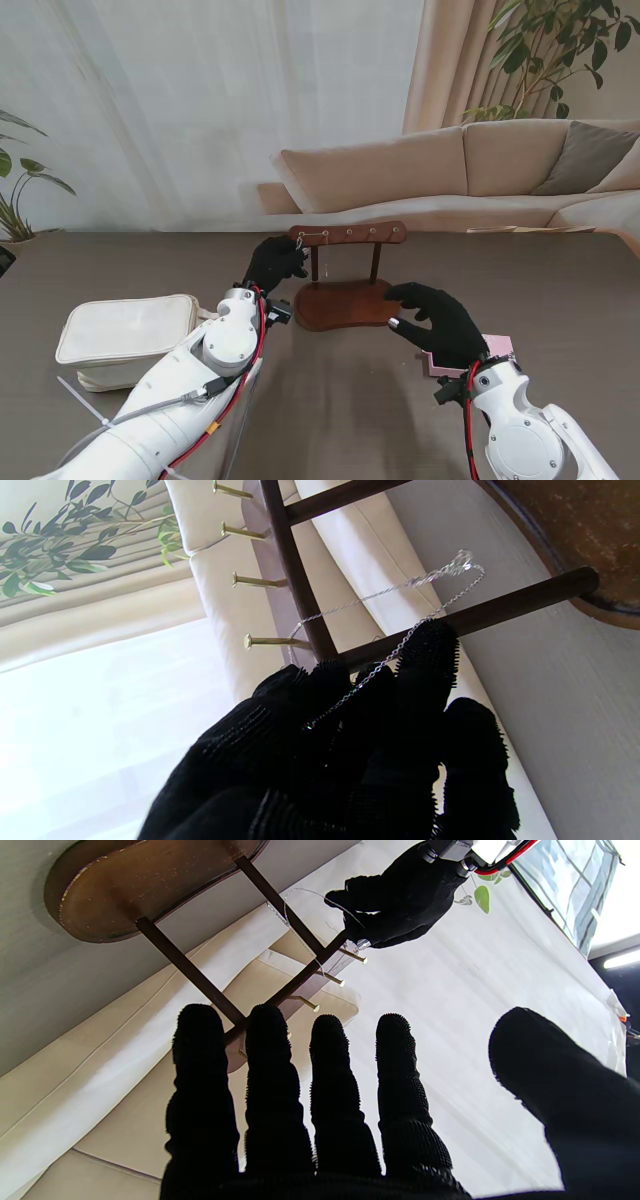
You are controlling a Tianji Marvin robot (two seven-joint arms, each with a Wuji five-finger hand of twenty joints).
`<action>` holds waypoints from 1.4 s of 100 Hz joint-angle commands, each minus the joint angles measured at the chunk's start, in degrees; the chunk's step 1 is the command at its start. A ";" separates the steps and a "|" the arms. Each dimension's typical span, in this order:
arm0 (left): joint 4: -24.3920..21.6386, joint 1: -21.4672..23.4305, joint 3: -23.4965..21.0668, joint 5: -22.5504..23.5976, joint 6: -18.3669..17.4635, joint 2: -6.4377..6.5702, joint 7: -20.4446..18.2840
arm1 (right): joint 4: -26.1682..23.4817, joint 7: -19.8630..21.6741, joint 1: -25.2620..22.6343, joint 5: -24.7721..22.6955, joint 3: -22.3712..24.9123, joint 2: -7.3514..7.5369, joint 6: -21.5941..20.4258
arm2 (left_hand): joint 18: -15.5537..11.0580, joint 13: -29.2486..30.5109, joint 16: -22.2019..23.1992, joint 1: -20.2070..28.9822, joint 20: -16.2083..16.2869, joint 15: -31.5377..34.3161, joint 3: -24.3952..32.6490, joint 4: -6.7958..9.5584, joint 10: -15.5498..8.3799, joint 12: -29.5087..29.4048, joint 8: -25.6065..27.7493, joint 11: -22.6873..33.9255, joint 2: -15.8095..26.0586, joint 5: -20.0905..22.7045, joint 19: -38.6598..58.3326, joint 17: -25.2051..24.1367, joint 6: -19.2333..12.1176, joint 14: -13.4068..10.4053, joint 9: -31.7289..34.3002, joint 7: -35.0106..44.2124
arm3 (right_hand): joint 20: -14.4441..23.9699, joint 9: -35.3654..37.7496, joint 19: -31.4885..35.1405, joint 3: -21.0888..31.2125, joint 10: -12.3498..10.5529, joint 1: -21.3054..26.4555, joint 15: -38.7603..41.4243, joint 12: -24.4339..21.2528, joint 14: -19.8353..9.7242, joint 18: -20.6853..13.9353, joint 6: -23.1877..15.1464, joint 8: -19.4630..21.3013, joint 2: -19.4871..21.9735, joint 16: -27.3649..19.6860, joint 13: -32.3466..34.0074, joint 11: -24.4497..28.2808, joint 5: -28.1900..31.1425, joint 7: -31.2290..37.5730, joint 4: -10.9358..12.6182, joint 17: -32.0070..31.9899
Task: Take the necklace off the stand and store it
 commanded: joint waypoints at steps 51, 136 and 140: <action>-5.18 1.18 -1.87 0.80 1.67 0.70 -0.15 | -0.21 1.05 -0.20 0.09 -0.36 -0.01 0.00 | 0.02 3.77 2.50 4.61 3.54 9.95 -0.44 -0.33 2.50 5.74 2.67 5.75 0.75 -3.25 8.08 4.50 1.59 -4.05 1.10 5.99 | 0.43 0.74 -1.57 -0.87 0.90 -1.37 -0.78 -0.56 0.12 1.06 0.37 0.09 1.69 -0.30 -1.44 -0.87 -0.65 -0.81 1.32 -13.41; -9.06 0.68 -1.32 1.47 2.66 1.51 -2.17 | -0.37 1.98 -0.31 0.56 -0.38 0.14 0.21 | -1.07 -11.80 81.07 4.59 7.00 60.90 -0.53 -0.34 2.30 8.05 3.45 10.05 0.68 -3.78 13.29 9.71 2.32 -11.85 1.99 7.75 | 0.52 0.67 -1.67 -0.99 0.99 -1.38 -0.83 -0.57 0.15 0.95 0.40 0.09 1.88 -0.29 -1.49 -0.94 -0.79 -0.92 1.37 -13.45; -9.13 0.50 -1.20 1.16 2.78 1.45 -2.29 | -0.37 2.01 -0.30 0.57 -0.38 0.14 0.21 | -0.99 -11.63 81.07 4.53 7.03 60.90 -0.51 -0.34 2.27 7.87 3.40 9.96 0.59 -3.76 13.38 9.88 2.37 -11.83 2.12 7.68 | 0.52 0.66 -1.66 -1.02 0.97 -1.41 -0.84 -0.57 0.16 0.91 0.44 0.10 1.87 -0.29 -1.52 -0.94 -0.75 -0.90 1.36 -13.42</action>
